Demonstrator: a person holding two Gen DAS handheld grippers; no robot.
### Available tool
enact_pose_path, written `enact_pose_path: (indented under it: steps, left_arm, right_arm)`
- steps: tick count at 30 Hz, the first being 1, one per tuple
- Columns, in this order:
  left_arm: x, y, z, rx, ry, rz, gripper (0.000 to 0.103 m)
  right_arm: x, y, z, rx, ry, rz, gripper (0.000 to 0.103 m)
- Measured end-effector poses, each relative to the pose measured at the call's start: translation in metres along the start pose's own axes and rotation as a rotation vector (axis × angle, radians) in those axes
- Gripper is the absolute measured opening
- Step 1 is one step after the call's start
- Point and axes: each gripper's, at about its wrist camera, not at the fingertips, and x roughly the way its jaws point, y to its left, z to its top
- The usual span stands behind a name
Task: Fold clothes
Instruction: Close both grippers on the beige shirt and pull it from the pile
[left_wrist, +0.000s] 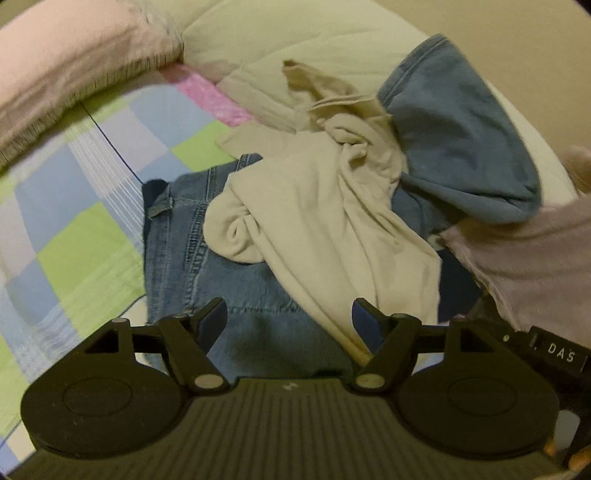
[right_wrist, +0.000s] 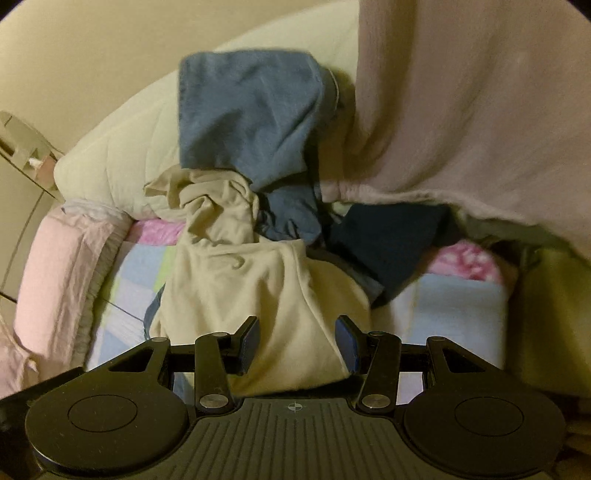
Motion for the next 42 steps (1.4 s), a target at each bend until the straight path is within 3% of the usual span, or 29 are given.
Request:
enact_pose_path:
  steps: [10, 12, 16, 17, 18, 19, 20, 21, 23, 27, 33, 37, 42]
  left_arm:
    - [0.074, 0.022, 0.018, -0.173, 0.062, -0.041, 0.073]
    - [0.082, 0.028, 0.019, -0.235, 0.056, -0.073, 0.077]
    - [0.081, 0.03, 0.022, -0.24, 0.031, -0.138, 0.078]
    - [0.081, 0.031, 0.023, -0.241, 0.024, -0.155, 0.075]
    - [0.08, 0.031, 0.024, -0.243, 0.018, -0.171, 0.047]
    - [0.08, 0.032, 0.024, -0.244, 0.011, -0.187, 0.033]
    - [0.08, 0.032, 0.025, -0.245, 0.005, -0.203, 0.027]
    - [0.079, 0.033, 0.026, -0.247, -0.001, -0.22, 0.013]
    - [0.078, 0.034, 0.028, -0.249, -0.015, -0.252, 0.007]
    - [0.03, 0.037, 0.03, -0.23, -0.11, -0.279, 0.007]
    - [-0.085, 0.056, 0.017, -0.21, -0.343, -0.275, 0.006]
    - [-0.185, 0.095, -0.028, -0.269, -0.508, -0.224, 0.006]
    - [-0.309, 0.145, -0.097, -0.347, -0.696, -0.127, 0.006]
  right_arm:
    - [0.073, -0.034, 0.007, 0.149, 0.065, -0.009, 0.049]
    - [0.082, -0.04, 0.007, 0.191, 0.064, 0.014, 0.049]
    - [0.092, -0.042, 0.007, 0.239, 0.064, 0.052, 0.049]
    - [0.091, -0.04, 0.007, 0.229, 0.058, 0.067, 0.049]
    - [0.091, -0.038, 0.007, 0.218, 0.051, 0.082, 0.048]
    - [0.09, -0.034, 0.007, 0.191, 0.052, 0.088, 0.037]
    - [0.089, -0.028, 0.008, 0.145, 0.053, 0.098, 0.01]
    - [0.087, -0.021, 0.008, 0.094, 0.059, 0.089, 0.01]
    - [0.078, -0.011, 0.01, 0.032, 0.043, 0.087, 0.007]
    - [0.037, 0.0, 0.021, 0.051, -0.042, 0.157, 0.005]
    - [-0.051, 0.063, 0.037, -0.082, -0.206, 0.379, 0.005]
    - [-0.103, 0.115, 0.027, -0.178, -0.251, 0.556, 0.005]
    - [-0.154, 0.199, -0.022, -0.326, -0.219, 0.767, 0.005]
